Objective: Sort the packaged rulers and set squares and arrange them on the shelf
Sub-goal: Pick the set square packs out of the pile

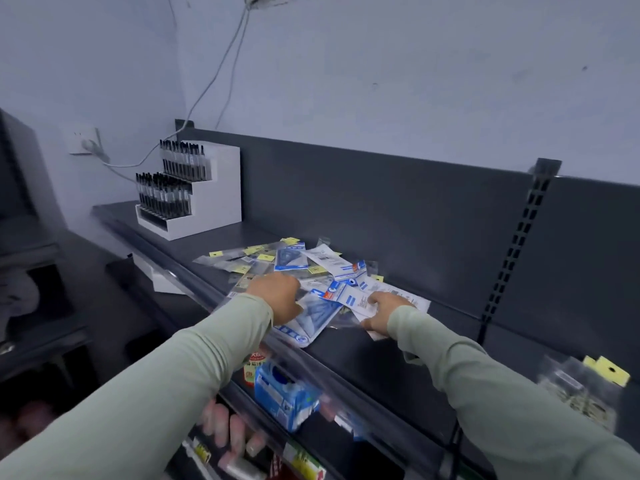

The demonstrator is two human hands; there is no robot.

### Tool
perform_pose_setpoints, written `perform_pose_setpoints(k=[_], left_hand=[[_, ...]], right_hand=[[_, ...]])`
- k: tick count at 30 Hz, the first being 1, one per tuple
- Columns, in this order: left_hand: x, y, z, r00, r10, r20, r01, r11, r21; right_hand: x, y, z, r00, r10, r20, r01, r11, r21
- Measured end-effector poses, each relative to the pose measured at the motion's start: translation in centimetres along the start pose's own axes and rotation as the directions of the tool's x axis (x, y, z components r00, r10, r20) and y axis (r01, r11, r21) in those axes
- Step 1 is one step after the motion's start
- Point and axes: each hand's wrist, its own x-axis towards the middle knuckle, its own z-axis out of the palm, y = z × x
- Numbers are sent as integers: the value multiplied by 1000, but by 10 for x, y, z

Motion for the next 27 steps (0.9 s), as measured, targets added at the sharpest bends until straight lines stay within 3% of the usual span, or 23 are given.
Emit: perform_pose_setpoints(k=[6,12,16,21,27], left_hand=[[52,5,12,979,3,204,-6,1000,14],[90,16,17,941,29,338,52,972,-228],[101,22,16,939,63,339,10,977,-211],[105,26,8,941,151,304,-143,989,-49],[123,23,9,908,231,349,-170,966,-196]], right_hand=[[53,4,-4,996,37,79,-29,995,-99],[86,17,-21,980,53,-193,-52,999,12],[96,20,-23,941,45,-337,-63,997,-43],[103,19,-15,936,34,-350,-77,991,-110],[103,26,-11,977,123,-174,-134,990,-51]])
